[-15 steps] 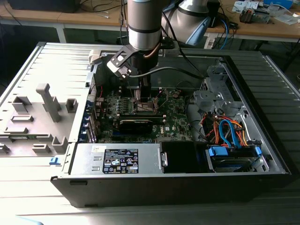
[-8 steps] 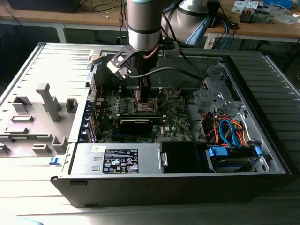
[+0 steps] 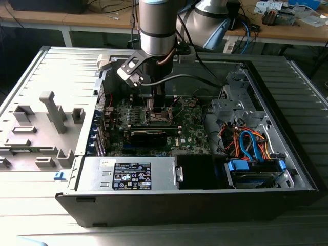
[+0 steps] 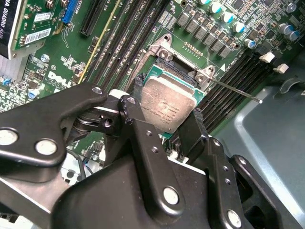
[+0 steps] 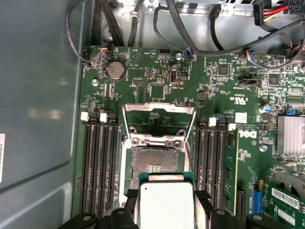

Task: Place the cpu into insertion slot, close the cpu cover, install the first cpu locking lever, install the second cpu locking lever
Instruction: 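Place the cpu into insertion slot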

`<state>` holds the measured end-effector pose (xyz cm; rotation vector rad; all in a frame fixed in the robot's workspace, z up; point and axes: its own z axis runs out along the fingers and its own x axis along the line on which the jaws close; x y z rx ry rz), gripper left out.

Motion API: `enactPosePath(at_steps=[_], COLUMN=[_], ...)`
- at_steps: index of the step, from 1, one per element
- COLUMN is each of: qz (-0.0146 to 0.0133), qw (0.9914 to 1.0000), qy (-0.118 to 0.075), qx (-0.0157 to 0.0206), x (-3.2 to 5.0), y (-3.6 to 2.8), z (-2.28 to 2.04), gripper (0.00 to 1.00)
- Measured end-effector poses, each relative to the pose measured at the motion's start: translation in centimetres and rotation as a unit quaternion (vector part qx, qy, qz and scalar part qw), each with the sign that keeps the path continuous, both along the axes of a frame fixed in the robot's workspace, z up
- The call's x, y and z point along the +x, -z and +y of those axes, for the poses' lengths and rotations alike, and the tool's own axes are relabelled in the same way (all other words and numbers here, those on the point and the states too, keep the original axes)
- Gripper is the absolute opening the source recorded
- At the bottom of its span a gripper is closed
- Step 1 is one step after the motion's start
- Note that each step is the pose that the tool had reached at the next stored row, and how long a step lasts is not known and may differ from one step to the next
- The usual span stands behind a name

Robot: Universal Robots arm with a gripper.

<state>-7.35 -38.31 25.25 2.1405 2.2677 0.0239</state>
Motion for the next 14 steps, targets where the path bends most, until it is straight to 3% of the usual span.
enactPosePath(at_steps=[14], qz=[0.0], qw=[1.0], qy=[0.0], qx=[0.0], x=[0.0], y=[0.3], z=[-0.01], gripper=[0.55])
